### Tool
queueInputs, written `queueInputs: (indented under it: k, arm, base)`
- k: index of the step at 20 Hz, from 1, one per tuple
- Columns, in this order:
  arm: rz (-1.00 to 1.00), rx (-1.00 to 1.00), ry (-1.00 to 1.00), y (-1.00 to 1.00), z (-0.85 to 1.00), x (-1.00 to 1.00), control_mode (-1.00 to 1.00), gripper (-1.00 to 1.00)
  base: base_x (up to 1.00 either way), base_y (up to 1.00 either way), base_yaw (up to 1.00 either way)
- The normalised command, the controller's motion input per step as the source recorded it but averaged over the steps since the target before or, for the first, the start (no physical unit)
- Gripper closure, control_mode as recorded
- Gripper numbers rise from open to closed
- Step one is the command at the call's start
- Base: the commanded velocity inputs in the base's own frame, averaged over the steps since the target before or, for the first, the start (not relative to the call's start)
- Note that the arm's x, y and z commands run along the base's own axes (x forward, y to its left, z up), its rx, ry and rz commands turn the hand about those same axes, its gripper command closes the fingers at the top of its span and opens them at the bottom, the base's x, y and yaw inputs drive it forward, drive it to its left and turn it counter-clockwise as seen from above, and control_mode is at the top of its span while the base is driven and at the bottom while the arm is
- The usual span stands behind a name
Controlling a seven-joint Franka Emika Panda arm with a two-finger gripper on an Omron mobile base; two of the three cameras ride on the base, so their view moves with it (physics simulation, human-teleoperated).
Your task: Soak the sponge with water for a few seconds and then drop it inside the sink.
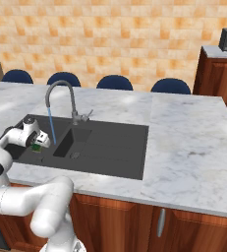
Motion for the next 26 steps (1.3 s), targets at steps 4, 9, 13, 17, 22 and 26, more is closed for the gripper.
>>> queueInputs:
  k: [4,9,13,17,22,26]
  arm:
    - [0.00,0.00,-0.03,0.05,0.50,-0.11,-1.00,-1.00]
    - [0.01,0.00,-0.05,0.17,0.77,-0.28,-1.00,-1.00]
    - [0.03,0.00,-0.01,0.09,0.88,-0.26,-1.00,-1.00]
    - [0.07,0.00,0.00,0.01,1.00,-0.26,-1.00,-1.00]
    - [0.08,0.00,0.00,0.00,1.00,-0.22,-1.00,-1.00]
    - [0.10,0.00,-0.02,0.00,0.83,-0.31,-1.00,-1.00]
  base:
    - [0.00,0.00,0.00]
    - [0.00,0.00,0.00]
    - [0.00,0.00,0.00]
    - [0.00,0.00,0.00]
    - [0.00,0.00,0.00]
    - [0.00,0.00,0.00]
